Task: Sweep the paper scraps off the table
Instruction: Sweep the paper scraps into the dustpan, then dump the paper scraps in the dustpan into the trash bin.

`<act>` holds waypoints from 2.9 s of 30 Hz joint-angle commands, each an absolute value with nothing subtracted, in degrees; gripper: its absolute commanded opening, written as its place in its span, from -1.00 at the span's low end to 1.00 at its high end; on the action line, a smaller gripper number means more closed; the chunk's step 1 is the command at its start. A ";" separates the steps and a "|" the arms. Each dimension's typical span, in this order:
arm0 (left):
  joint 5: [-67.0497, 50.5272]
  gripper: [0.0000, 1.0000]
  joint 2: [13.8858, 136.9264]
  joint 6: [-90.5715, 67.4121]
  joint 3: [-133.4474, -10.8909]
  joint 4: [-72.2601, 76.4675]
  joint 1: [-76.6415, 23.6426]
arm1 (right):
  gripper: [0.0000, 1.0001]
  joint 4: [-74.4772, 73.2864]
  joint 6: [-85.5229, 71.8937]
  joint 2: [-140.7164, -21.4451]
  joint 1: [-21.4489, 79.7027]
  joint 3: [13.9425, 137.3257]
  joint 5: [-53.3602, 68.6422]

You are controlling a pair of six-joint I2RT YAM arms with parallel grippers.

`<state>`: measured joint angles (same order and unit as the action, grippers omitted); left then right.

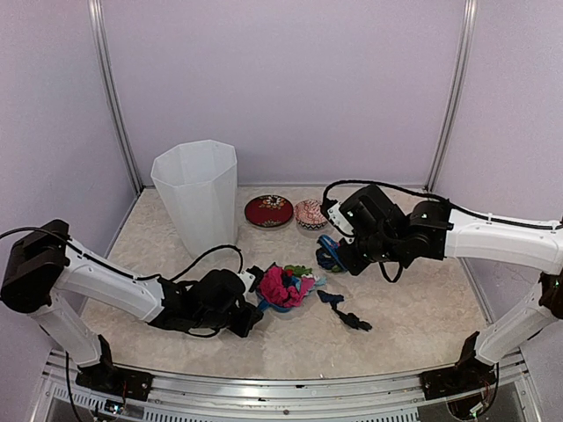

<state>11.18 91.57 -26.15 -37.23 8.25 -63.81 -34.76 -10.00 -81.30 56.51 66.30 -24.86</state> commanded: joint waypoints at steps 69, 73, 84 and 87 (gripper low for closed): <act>-32.27 -1.00 65.44 -34.28 -71.11 -22.69 -22.62 | -1.00 -25.40 -12.27 -72.60 46.97 52.23 -21.97; -41.73 -1.00 64.42 -43.46 -65.10 -13.51 -18.37 | -1.00 -25.49 -12.46 -72.43 47.01 52.32 -21.97; -50.47 -1.00 62.95 -66.97 -52.79 11.52 -11.94 | -1.00 -25.55 -12.81 -71.81 47.02 52.04 -22.00; -51.71 -1.00 63.84 -73.15 -50.64 17.08 -11.26 | -1.00 -25.53 -12.83 -71.96 47.02 52.18 -21.89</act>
